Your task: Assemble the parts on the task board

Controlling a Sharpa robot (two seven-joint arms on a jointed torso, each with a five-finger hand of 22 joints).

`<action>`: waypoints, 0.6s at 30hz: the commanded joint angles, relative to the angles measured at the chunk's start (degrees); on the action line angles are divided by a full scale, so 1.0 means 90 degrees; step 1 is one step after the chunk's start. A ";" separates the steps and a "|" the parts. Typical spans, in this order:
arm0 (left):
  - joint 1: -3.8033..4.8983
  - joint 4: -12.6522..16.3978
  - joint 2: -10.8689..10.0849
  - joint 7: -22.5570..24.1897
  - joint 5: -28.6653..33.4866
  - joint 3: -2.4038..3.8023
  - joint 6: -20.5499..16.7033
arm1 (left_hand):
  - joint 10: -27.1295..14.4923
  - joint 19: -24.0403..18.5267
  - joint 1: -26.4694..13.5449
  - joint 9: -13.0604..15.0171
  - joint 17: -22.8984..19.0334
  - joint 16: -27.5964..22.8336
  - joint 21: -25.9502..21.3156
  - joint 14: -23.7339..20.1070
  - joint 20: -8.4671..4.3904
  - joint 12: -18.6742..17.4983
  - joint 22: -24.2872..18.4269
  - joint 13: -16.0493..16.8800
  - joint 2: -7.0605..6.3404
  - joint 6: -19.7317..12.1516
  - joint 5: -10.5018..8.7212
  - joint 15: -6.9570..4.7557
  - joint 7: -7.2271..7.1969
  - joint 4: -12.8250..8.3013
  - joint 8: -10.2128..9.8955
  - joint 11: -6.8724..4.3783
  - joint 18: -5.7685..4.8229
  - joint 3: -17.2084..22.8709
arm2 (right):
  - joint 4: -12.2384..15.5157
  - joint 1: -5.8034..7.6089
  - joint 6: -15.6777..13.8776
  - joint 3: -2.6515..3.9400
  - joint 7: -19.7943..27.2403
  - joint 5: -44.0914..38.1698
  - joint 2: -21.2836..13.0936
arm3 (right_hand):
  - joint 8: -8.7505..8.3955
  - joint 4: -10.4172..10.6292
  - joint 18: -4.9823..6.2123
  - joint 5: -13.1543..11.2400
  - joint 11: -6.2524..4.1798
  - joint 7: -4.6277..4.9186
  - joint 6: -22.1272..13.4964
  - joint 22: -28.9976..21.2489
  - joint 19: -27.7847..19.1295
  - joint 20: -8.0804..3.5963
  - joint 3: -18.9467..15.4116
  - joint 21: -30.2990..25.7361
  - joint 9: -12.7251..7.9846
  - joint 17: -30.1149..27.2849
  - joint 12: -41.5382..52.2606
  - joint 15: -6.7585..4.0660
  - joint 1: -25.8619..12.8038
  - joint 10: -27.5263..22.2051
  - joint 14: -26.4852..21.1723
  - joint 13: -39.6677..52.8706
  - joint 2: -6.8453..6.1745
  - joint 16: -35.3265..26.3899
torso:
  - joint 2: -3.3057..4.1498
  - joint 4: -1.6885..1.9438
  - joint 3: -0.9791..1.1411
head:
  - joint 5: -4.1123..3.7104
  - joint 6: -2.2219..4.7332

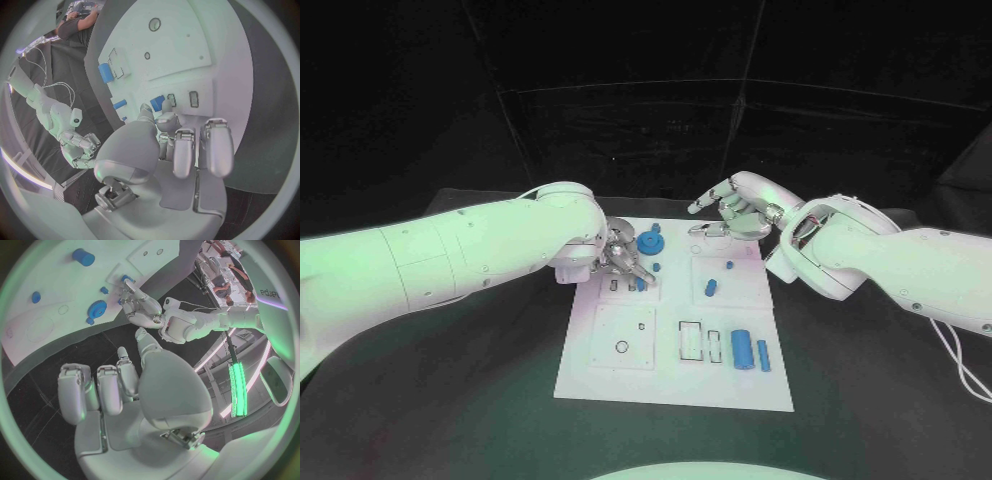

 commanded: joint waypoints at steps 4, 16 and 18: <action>0.0005 0.0017 0.0022 -0.0047 -0.0041 0.0005 0.0180 | 0.0024 0.0061 0.0148 0.0036 0.1675 0.0039 0.0031 0.0673 -0.0048 0.0035 0.0010 0.0013 0.0027 -0.0072 -0.0035 -0.0037 0.0002 -0.0101 0.0065 0.0003 -0.0126 0.0086 | -0.0007 0.0015 0.0065 0.0005 -0.0006 0.0015 0.0016 | 0.0046 -0.0013 0.0072 0.0070 -0.0034 -0.0021 0.0054 0.0831 0.0009 -0.0042 -0.0039 -0.0037 0.0006 0.0343 -0.0036 -0.0039 0.0040 -0.0018 0.0381 0.0264 0.0082 -0.0037 | 0.0003 -0.0004 -0.0003 | -0.0002 -0.0015; 0.0004 -0.0018 0.0043 -0.0049 -0.0041 0.0005 0.0169 | 0.0002 0.0048 0.0652 0.0086 0.1675 0.0039 0.0026 0.0673 -0.0059 0.0033 0.0014 0.0021 0.0267 -0.0173 -0.0020 -0.0056 -0.0024 -0.0505 0.0078 -0.0022 -0.0121 0.0624 | -0.0018 0.0015 0.0085 0.0005 -0.0009 0.0015 0.0029 | 0.0058 -0.0044 0.0072 0.0241 -0.0042 -0.0027 0.0064 0.0828 0.0010 -0.0053 -0.0054 -0.0041 0.0000 0.0346 -0.0036 -0.0048 0.0076 -0.0015 0.0385 0.0263 0.0109 -0.0042 | -0.0002 0.0004 -0.0001 | -0.0009 -0.0021; 0.0003 -0.0016 0.0040 -0.0045 -0.0041 0.0005 0.0144 | -0.0010 0.0046 0.0747 0.0081 0.1675 0.0039 0.0025 0.0673 -0.0066 0.0022 0.0016 0.0014 0.0337 -0.0204 -0.0014 -0.0063 -0.0030 -0.0584 0.0058 -0.0030 -0.0120 0.0781 | -0.0019 0.0015 0.0090 0.0005 -0.0011 0.0015 0.0030 | 0.0058 -0.0044 0.0072 0.0243 -0.0042 -0.0027 0.0064 0.0828 0.0010 -0.0053 -0.0055 -0.0042 0.0000 0.0345 -0.0036 -0.0048 0.0077 -0.0015 0.0385 0.0263 0.0109 -0.0042 | -0.0005 0.0003 -0.0001 | -0.0006 -0.0023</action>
